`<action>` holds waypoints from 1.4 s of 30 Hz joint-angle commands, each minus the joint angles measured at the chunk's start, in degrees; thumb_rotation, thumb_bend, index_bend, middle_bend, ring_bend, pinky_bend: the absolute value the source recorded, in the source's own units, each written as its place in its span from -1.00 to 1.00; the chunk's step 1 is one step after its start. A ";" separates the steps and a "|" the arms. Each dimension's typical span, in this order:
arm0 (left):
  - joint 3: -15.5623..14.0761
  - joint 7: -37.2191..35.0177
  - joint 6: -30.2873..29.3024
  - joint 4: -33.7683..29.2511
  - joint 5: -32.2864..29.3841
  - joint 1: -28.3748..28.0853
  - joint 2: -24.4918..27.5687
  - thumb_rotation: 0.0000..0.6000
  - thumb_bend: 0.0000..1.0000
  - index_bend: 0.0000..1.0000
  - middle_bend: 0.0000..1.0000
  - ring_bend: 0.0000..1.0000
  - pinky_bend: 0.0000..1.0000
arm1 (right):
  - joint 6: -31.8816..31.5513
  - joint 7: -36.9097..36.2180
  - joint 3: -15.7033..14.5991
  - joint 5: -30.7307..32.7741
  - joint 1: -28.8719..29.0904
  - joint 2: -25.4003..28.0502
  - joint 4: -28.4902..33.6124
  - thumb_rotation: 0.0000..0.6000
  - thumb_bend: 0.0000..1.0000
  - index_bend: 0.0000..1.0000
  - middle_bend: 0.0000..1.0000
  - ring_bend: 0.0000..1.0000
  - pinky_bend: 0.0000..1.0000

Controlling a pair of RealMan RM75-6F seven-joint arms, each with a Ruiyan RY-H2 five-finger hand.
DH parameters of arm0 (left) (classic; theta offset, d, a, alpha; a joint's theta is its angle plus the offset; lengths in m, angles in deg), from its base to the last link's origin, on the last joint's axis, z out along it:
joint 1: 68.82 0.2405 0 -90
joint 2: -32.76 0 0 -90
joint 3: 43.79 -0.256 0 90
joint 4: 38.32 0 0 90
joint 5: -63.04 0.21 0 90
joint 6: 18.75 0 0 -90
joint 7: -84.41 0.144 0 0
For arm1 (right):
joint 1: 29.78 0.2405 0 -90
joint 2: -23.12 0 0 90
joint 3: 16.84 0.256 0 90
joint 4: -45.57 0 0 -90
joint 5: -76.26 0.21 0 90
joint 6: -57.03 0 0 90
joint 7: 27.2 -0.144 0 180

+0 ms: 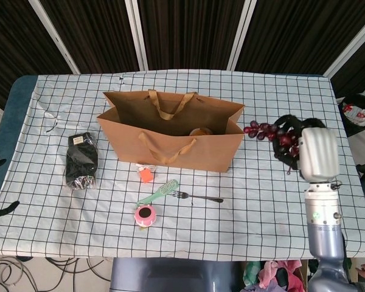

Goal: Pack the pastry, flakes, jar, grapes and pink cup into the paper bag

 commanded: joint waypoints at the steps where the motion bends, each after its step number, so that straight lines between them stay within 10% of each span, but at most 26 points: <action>1: 0.08 -0.31 -0.21 -0.03 -0.02 0.10 0.15 1.00 -0.93 -0.72 -0.85 -0.96 -0.76 | 7.10 -2.35 6.56 7.04 4.42 4.86 -2.85 1.00 -0.22 -0.09 0.07 0.19 -0.26; 8: 0.02 -0.18 0.13 0.00 -0.08 0.01 0.15 1.00 -0.93 -0.72 -0.85 -0.97 -0.76 | 19.74 2.50 11.15 20.87 19.73 3.19 -11.23 1.00 -0.22 -0.05 0.08 0.18 -0.26; 20: 0.04 -1.20 -0.11 0.06 0.01 0.22 0.55 1.00 -0.93 -0.72 -0.85 -0.96 -0.76 | 25.08 4.81 6.31 29.74 35.23 -9.59 -22.40 1.00 -0.22 -0.04 0.06 0.15 -0.26; 25: -0.04 -2.02 -0.39 0.07 0.36 0.39 0.93 1.00 -0.93 -0.72 -0.85 -0.96 -0.76 | 26.82 7.03 3.34 32.46 37.80 -11.35 -24.36 1.00 -0.32 -0.06 -0.04 0.09 -0.27; 35: -0.18 -2.51 0.09 -0.18 0.26 0.36 1.26 1.00 -0.93 -0.72 -0.85 -0.96 -0.76 | 32.64 4.67 1.88 33.81 37.96 -6.87 -21.46 1.00 -0.75 -0.79 -0.86 -0.47 -0.43; 42: 0.24 -2.39 -0.10 -0.14 -0.49 0.45 1.21 1.00 -0.93 -0.72 -0.85 -0.96 -0.76 | 26.97 0.72 3.05 27.83 34.98 -3.74 -18.38 1.00 -0.76 -0.86 -0.93 -0.53 -0.46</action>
